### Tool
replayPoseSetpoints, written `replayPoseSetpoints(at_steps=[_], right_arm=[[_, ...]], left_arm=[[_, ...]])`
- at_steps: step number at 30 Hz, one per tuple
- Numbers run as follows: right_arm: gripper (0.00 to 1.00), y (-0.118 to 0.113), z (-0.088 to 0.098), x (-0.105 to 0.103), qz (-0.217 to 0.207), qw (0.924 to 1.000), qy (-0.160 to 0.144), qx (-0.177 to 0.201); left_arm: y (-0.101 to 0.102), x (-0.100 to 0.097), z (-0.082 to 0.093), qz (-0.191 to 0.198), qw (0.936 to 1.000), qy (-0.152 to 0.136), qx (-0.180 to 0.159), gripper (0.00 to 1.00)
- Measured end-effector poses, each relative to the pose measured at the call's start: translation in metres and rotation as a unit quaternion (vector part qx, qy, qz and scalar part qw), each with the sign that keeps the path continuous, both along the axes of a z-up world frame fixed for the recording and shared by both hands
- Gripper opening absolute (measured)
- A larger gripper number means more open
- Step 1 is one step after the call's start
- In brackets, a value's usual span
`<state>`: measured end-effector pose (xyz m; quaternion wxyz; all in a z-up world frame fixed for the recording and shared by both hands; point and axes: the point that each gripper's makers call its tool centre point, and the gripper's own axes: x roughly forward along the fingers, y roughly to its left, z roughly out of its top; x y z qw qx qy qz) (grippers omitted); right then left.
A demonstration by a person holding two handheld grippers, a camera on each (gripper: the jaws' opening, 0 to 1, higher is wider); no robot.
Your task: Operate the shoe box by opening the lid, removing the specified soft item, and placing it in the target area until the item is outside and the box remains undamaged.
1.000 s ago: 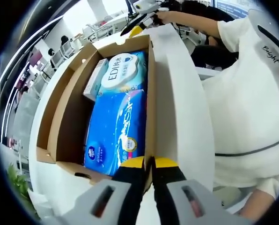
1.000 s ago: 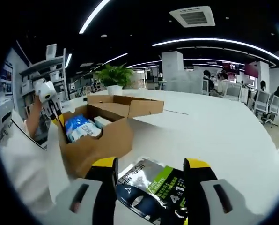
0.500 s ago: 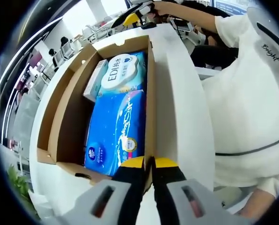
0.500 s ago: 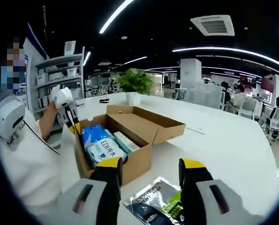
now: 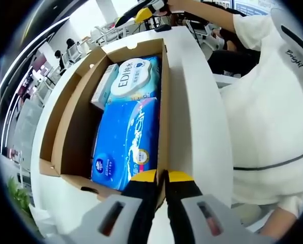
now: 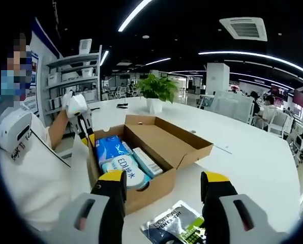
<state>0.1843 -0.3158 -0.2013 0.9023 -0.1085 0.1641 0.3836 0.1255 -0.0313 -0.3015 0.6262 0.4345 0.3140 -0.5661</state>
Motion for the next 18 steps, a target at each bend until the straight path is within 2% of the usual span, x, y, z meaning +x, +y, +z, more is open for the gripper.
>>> replayPoseSetpoints(at_steps=[3, 7, 13, 15, 18], right_arm=[[0.58, 0.001, 0.000, 0.001, 0.007, 0.9999, -0.006, -0.006], [0.53, 0.002, 0.000, 0.000, 0.023, 0.9988, -0.021, -0.037], [0.54, 0.021, 0.002, 0.001, 0.047, 0.9988, 0.004, -0.014], [0.55, 0.027, -0.005, 0.003, 0.061, 0.9971, 0.003, -0.046], [0.55, 0.040, -0.009, 0.001, 0.088, 0.9946, 0.010, -0.053]], left_arm=[[0.000, 0.000, 0.000, -0.006, 1.0000, -0.006, 0.001, 0.05], [0.000, 0.000, 0.000, -0.009, 0.9998, -0.014, 0.005, 0.05], [0.000, -0.001, 0.000, -0.011, 0.9998, -0.018, 0.006, 0.05], [0.000, 0.000, 0.000, -0.010, 0.9999, -0.012, 0.005, 0.05], [0.000, -0.001, 0.000, -0.014, 0.9998, -0.015, 0.005, 0.05]])
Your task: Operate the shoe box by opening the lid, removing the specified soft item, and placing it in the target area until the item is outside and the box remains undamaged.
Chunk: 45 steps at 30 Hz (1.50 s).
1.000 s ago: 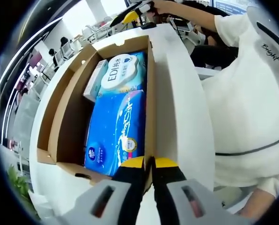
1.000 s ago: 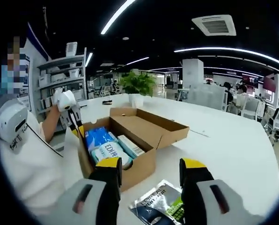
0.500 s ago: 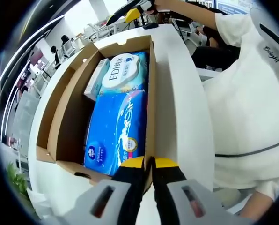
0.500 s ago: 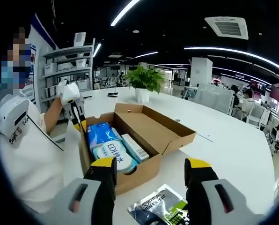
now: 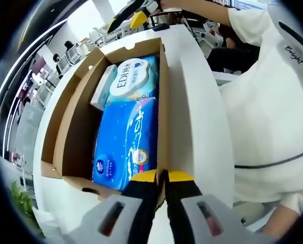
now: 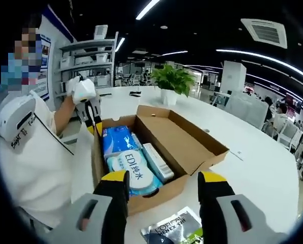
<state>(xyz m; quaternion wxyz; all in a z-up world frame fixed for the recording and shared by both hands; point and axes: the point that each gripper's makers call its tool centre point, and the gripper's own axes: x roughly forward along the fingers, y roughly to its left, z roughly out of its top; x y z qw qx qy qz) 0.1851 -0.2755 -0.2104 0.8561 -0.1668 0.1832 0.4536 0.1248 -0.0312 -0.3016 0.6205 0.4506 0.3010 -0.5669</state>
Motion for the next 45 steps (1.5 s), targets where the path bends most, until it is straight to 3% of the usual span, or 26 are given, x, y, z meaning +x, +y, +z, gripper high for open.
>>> replayPoseSetpoints(at_steps=[5, 11, 14, 23, 28, 31, 33, 37, 45], right_arm=[[0.55, 0.022, 0.008, -0.010, 0.054, 0.9985, -0.007, -0.006], [0.59, 0.034, 0.004, -0.017, 0.084, 0.9951, -0.006, -0.050], [0.59, 0.037, -0.003, -0.019, 0.094, 0.9932, -0.002, -0.068], [0.59, 0.042, 0.004, -0.017, 0.099, 0.9930, 0.009, -0.064], [0.57, 0.045, 0.006, -0.016, 0.105, 0.9912, 0.008, -0.080], [0.51, 0.047, 0.007, -0.014, 0.112, 0.9897, 0.012, -0.088], [0.52, 0.043, 0.003, -0.012, 0.105, 0.9886, 0.026, -0.105], [0.53, 0.046, 0.007, -0.012, 0.111, 0.9868, 0.025, -0.116], [0.56, 0.065, -0.006, -0.012, 0.147, 0.9744, 0.046, -0.164]], left_arm=[[0.000, 0.001, 0.000, 0.004, 1.0000, 0.002, -0.004, 0.05], [0.000, 0.001, 0.000, 0.003, 1.0000, 0.001, -0.006, 0.05], [0.000, 0.001, 0.000, 0.003, 1.0000, 0.002, -0.008, 0.05], [0.000, 0.000, 0.000, 0.002, 1.0000, 0.007, -0.007, 0.05], [0.000, 0.000, 0.000, 0.002, 0.9999, 0.008, -0.007, 0.05], [0.000, 0.000, 0.000, 0.002, 1.0000, 0.007, -0.006, 0.05], [-0.001, 0.000, 0.000, 0.000, 1.0000, 0.006, -0.007, 0.05], [-0.001, 0.000, 0.001, 0.000, 1.0000, 0.005, -0.008, 0.05], [-0.001, 0.000, 0.000, 0.000, 0.9999, 0.011, -0.004, 0.05]])
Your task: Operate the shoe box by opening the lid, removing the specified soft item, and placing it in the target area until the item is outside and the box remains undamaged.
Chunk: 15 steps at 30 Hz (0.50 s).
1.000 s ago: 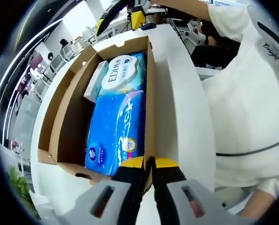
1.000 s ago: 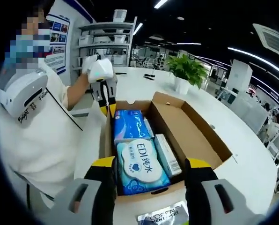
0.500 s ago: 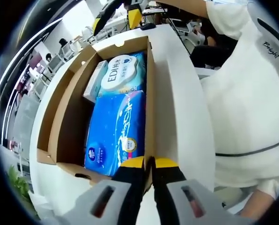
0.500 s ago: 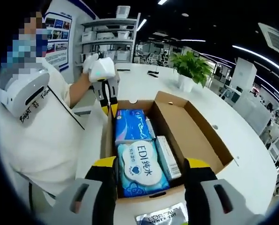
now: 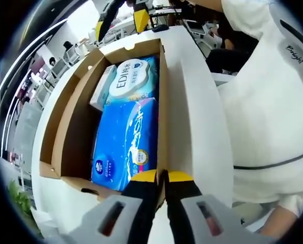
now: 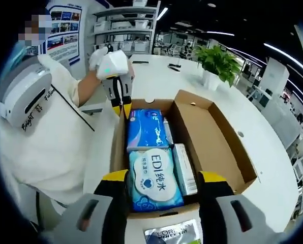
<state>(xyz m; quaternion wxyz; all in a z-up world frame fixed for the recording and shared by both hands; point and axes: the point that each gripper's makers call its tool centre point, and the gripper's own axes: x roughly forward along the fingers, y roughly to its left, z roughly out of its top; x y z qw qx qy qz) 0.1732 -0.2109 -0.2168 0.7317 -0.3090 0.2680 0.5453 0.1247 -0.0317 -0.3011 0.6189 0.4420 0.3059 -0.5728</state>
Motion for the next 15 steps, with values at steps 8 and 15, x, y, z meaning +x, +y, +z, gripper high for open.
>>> replayPoseSetpoints(at_steps=[8, 15], right_arm=[[0.61, 0.018, -0.022, -0.002, 0.027, 0.9982, 0.030, -0.043], [0.61, 0.021, -0.048, -0.002, 0.044, 0.9935, 0.053, -0.091]], left_arm=[[0.000, 0.000, 0.000, 0.001, 1.0000, 0.000, -0.002, 0.05], [0.000, 0.001, 0.000, 0.004, 1.0000, 0.001, 0.002, 0.05]])
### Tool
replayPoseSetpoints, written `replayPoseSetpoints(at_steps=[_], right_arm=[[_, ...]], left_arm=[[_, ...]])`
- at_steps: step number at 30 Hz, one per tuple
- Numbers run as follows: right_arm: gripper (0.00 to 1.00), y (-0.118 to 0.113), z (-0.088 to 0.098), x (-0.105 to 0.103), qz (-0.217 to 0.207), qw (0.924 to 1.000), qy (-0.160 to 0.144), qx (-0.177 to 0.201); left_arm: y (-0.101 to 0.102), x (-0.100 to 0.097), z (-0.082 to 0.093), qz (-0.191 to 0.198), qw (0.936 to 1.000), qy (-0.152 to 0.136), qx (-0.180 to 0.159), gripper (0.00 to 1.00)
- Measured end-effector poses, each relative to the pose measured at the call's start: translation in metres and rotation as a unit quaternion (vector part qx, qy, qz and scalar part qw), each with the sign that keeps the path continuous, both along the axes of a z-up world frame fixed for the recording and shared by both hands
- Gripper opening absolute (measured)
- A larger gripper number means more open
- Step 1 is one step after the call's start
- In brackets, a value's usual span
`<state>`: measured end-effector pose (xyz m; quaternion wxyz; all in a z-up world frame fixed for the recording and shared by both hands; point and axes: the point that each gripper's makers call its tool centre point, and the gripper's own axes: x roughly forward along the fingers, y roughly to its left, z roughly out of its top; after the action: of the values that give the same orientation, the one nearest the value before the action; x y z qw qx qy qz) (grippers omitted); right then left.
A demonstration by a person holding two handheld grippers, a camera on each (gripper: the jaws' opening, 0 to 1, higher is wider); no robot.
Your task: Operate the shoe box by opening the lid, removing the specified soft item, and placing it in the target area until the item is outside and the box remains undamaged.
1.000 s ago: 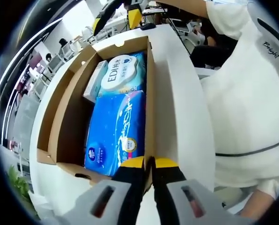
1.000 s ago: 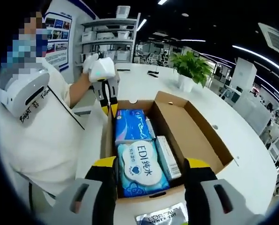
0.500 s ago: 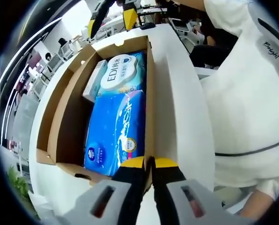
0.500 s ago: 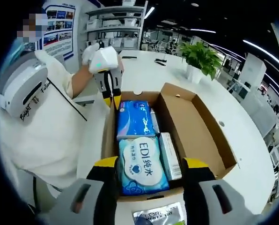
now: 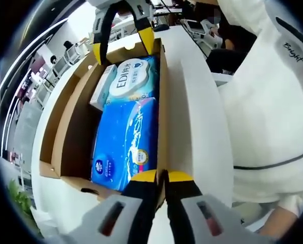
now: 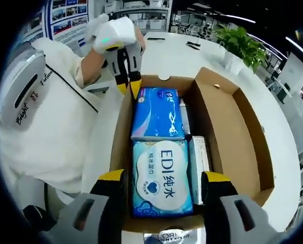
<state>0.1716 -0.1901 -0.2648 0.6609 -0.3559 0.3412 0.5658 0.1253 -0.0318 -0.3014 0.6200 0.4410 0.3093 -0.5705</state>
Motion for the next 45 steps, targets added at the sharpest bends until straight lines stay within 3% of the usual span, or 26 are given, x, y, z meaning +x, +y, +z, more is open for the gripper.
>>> replayPoseSetpoints(at_steps=[4, 9, 10, 13, 20, 26, 33, 45], right_arm=[[0.62, 0.007, -0.010, -0.002, 0.014, 0.9996, 0.005, -0.024], [0.67, 0.009, -0.021, -0.005, 0.012, 0.9978, 0.030, -0.057], [0.67, 0.005, -0.026, -0.010, 0.011, 0.9959, 0.047, -0.077], [0.67, -0.001, -0.036, -0.008, 0.021, 0.9927, 0.038, -0.112], [0.68, -0.001, -0.054, -0.009, 0.010, 0.9887, 0.034, -0.145], [0.65, -0.002, -0.067, -0.009, 0.024, 0.9794, 0.026, -0.199], [0.67, -0.002, -0.078, -0.007, 0.020, 0.9787, 0.020, -0.203], [0.68, -0.002, -0.084, -0.005, 0.020, 0.9735, 0.037, -0.225]], left_arm=[[0.000, -0.001, 0.000, -0.002, 1.0000, -0.003, -0.002, 0.05], [-0.001, -0.001, 0.000, -0.001, 1.0000, -0.001, 0.001, 0.05], [-0.001, -0.002, 0.000, -0.001, 1.0000, -0.001, -0.001, 0.05], [-0.001, -0.002, 0.000, 0.000, 1.0000, -0.001, -0.001, 0.05], [0.000, -0.003, 0.000, 0.000, 1.0000, 0.001, -0.001, 0.05], [0.000, -0.002, -0.001, 0.004, 1.0000, 0.000, -0.003, 0.05], [0.000, -0.002, -0.001, 0.005, 1.0000, -0.002, 0.000, 0.05], [0.000, -0.002, -0.002, 0.003, 1.0000, -0.006, 0.000, 0.05]])
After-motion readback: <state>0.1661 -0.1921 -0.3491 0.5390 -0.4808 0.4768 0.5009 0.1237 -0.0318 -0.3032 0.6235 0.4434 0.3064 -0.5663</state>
